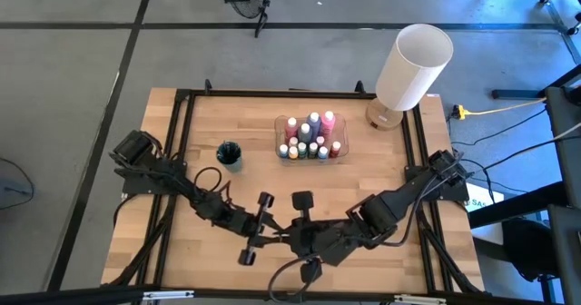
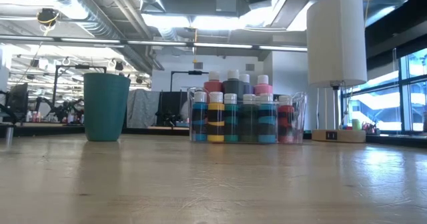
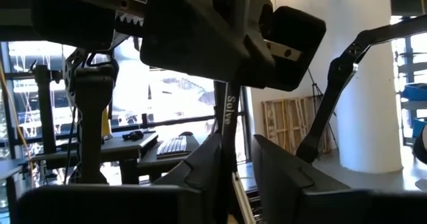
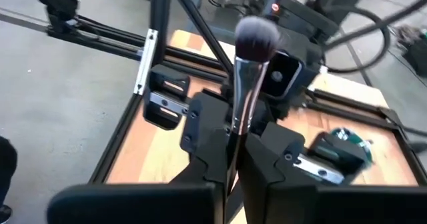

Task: Pick & Place Paint Supplies
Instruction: Put the black paint brush into the green cup

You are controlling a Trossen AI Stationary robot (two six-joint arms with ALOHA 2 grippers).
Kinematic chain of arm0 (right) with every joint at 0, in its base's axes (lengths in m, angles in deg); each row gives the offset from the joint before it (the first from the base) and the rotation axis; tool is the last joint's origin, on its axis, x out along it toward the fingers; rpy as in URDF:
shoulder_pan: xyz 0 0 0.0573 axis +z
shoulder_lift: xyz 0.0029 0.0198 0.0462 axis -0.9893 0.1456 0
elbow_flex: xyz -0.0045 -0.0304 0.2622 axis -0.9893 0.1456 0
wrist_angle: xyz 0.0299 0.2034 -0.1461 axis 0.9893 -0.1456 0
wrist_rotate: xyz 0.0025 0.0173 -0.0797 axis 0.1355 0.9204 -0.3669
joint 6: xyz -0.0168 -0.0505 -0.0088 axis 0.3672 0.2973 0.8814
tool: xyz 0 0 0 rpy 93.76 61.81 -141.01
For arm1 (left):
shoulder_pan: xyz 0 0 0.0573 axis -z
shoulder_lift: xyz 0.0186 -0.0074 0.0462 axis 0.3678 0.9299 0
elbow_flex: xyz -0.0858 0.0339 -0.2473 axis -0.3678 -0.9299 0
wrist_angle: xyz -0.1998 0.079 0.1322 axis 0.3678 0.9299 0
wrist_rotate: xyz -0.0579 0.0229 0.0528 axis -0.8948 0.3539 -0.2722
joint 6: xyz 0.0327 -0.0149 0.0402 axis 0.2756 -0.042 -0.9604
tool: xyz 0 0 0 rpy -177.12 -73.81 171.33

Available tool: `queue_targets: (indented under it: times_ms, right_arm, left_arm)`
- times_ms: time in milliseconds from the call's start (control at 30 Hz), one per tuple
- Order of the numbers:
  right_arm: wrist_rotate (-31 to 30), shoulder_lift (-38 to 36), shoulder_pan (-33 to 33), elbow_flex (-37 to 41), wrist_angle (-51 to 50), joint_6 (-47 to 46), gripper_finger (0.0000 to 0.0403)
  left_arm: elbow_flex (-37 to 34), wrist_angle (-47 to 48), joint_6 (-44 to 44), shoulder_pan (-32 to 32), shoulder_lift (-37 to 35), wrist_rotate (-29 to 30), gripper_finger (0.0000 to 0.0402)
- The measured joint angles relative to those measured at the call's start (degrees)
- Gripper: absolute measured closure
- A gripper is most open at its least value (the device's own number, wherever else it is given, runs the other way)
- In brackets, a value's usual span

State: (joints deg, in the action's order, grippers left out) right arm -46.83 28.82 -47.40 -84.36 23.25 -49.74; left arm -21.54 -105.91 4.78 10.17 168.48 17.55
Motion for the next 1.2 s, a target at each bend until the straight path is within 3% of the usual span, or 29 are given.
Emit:
queue_targets:
  times_ms: [400, 700, 1200]
  right_arm:
    - [-2.1, 0.0, -0.1, 0.0, -4.9, -6.1, 0.0386]
    - [-1.6, 0.0, -0.2, 0.0, -5.8, -7.7, 0.0386]
    - [-1.6, 0.0, -0.2, 0.0, -12.6, -14.6, 0.0386]
  left_arm:
    - [0.0, 1.4, 0.3, 0.0, 0.0, 4.2, 0.026]
    - [0.0, 1.8, -3.2, 0.0, 0.0, 4.6, 0.0272]
    - [0.0, 5.0, -1.4, 1.0, -0.4, 8.5, 0.0291]
